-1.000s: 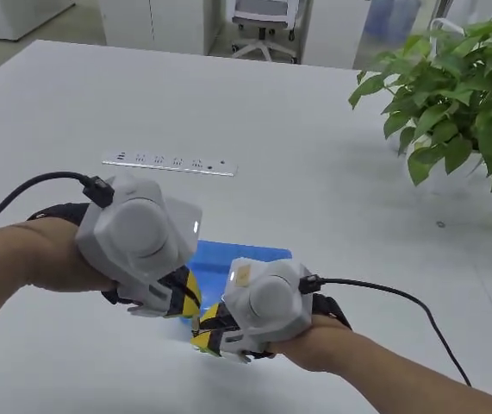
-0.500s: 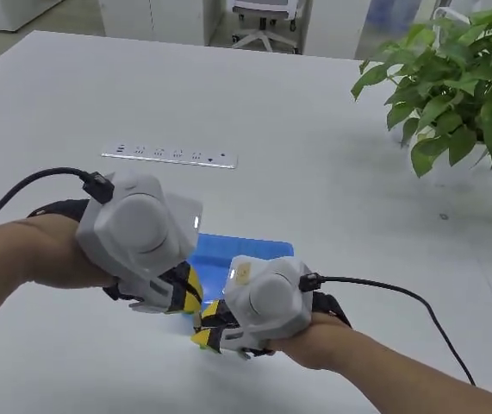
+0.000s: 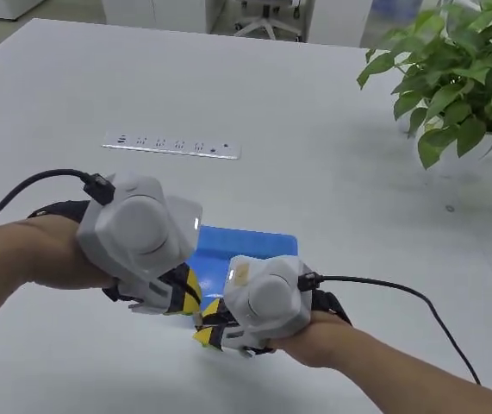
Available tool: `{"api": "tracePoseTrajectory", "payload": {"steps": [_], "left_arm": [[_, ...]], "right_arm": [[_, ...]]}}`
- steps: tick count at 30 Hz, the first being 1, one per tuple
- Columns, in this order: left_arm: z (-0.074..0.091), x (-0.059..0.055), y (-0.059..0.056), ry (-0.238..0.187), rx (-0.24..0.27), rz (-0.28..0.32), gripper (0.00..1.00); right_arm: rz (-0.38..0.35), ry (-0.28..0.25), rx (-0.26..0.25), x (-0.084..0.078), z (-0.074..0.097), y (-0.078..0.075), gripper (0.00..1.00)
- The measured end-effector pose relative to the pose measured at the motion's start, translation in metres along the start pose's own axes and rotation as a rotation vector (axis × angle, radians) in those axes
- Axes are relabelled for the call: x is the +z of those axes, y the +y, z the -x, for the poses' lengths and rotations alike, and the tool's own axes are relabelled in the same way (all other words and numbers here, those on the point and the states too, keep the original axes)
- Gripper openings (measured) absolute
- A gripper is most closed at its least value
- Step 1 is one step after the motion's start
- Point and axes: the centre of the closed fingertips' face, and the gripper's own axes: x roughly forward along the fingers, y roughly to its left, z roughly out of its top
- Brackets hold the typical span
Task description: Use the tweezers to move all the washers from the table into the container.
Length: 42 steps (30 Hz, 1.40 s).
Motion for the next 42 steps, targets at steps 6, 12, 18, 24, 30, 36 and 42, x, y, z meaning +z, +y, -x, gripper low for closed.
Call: {"api": "tracePoseTrajectory", "payload": {"steps": [6, 12, 18, 24, 30, 36, 42], "left_arm": [[-0.003, -0.003, 0.001, 0.002, -0.005, 0.006, 0.06], [-0.007, -0.006, 0.001, 0.006, -0.012, 0.015, 0.06], [-0.008, -0.007, 0.003, -0.004, -0.014, 0.023, 0.06], [-0.008, -0.007, 0.005, -0.005, -0.015, 0.026, 0.06], [-0.009, -0.005, 0.010, -0.004, -0.025, 0.024, 0.06], [-0.011, -0.003, 0.012, 0.002, -0.038, 0.017, 0.06], [-0.013, -0.001, 0.013, 0.004, -0.050, 0.013, 0.06]], "right_arm": [[-0.008, 0.001, 0.007, -0.002, -0.004, -0.001, 0.12], [-0.020, 0.002, 0.016, -0.005, -0.007, 0.000, 0.12], [-0.025, -0.004, 0.020, -0.005, -0.009, -0.001, 0.12], [-0.030, -0.007, 0.019, -0.005, -0.009, -0.002, 0.12], [-0.046, -0.010, 0.011, -0.005, -0.006, -0.002, 0.12], [-0.056, -0.021, 0.001, -0.005, -0.001, -0.004, 0.12], [-0.071, -0.028, -0.007, -0.004, 0.000, -0.005, 0.11]]}}
